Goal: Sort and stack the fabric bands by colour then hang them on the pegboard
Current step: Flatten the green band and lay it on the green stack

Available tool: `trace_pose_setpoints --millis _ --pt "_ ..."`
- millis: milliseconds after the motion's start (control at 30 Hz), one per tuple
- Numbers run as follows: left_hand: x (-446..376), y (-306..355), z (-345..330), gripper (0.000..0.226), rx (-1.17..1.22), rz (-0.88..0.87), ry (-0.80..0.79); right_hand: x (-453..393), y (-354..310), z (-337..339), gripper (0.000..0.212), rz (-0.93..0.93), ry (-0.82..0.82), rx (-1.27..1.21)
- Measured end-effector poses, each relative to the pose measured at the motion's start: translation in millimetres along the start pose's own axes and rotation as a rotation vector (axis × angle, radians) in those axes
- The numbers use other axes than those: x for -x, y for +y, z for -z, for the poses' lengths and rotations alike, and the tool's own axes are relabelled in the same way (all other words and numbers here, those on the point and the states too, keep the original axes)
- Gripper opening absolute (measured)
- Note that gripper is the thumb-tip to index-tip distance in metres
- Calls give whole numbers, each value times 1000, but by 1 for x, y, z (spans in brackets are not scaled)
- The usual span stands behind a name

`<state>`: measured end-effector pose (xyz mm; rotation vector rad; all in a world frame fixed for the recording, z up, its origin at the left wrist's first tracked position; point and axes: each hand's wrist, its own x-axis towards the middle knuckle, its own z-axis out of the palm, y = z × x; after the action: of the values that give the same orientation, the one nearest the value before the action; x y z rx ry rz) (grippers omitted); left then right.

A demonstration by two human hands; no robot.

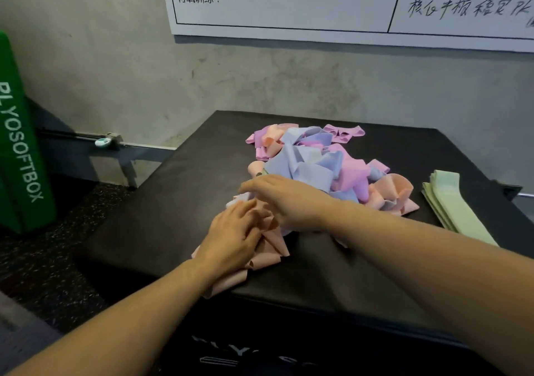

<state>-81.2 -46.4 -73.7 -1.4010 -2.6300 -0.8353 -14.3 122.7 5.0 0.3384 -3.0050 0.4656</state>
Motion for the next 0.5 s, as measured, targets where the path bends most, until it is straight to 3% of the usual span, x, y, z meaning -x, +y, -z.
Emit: trace_pose_setpoints --millis 133,267,400,500 --pt "0 0 -3 55 40 20 11 -9 42 4 72 -47 -50 200" --pt "-2 -2 -3 60 16 44 -31 1 72 21 73 -230 22 127" --pt "-11 -3 -4 33 4 49 16 10 92 25 79 -391 28 127" --pt "-20 0 -4 21 18 97 55 17 98 29 71 -459 15 140"
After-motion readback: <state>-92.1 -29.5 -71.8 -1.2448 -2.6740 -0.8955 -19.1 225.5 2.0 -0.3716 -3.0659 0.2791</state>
